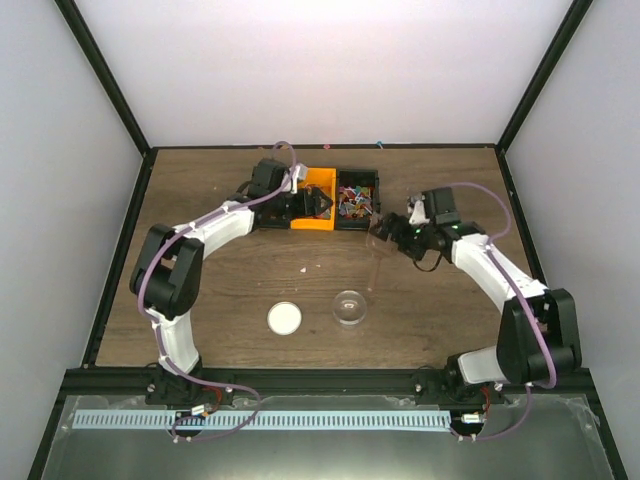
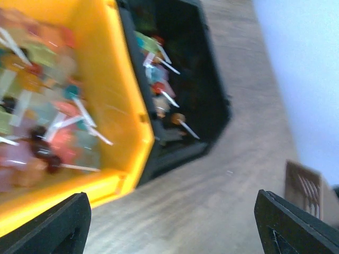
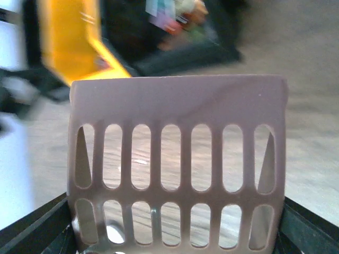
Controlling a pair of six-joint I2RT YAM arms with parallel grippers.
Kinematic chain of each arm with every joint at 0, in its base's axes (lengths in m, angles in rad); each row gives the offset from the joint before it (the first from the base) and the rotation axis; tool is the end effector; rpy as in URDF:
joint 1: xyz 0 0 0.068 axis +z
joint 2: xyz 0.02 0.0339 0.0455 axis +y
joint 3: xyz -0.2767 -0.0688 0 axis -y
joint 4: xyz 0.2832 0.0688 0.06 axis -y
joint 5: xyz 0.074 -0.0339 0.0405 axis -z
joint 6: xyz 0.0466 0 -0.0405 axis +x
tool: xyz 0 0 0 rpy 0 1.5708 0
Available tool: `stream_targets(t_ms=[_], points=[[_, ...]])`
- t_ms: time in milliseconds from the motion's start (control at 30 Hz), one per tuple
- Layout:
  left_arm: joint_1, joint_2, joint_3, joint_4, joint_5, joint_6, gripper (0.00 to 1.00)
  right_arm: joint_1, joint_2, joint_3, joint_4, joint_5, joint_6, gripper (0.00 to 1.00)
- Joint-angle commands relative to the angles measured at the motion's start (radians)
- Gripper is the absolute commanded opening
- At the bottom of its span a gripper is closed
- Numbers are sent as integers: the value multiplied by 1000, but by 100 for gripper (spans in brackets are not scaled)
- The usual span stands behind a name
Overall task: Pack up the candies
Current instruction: Pick up the spatula from the center of the board.
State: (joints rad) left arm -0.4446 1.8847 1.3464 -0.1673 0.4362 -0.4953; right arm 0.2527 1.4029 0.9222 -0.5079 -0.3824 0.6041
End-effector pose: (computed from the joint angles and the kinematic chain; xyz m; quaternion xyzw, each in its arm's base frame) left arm 0.4139 -0.2190 0.2076 0.0682 0.8884 -0.3605 0.2760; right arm 0.3027 0.0961 0.2106 0.1107 0.9355 0.2826 0.1807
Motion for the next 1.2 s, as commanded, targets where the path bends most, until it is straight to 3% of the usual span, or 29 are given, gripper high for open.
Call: stream_targets(t_ms=[0, 133, 233, 400, 500, 600, 800, 1167], points=[[4, -28, -86, 340, 280, -228, 86, -96, -60, -54, 373, -458, 92, 81], [3, -28, -173, 589, 346, -408, 86, -143, -76, -172, 828, -706, 323, 83], [2, -14, -224, 836, 396, -556, 86, -153, -52, -262, 1234, -811, 627, 83], [-2, 68, -253, 1262, 475, -831, 83, -154, 94, -401, 2016, -796, 1145, 82], [-11, 138, -242, 1535, 494, -1029, 81, -155, 216, -410, 2386, -777, 1369, 82], [-29, 161, -225, 1563, 503, -1043, 80, -155, 240, -398, 2411, -789, 1390, 82], [-56, 117, -218, 1262, 519, -789, 78, -156, 224, -349, 2412, -832, 1406, 83], [-121, 185, -143, 1303, 559, -798, 64, -155, 196, -322, 2412, -861, 1455, 83]])
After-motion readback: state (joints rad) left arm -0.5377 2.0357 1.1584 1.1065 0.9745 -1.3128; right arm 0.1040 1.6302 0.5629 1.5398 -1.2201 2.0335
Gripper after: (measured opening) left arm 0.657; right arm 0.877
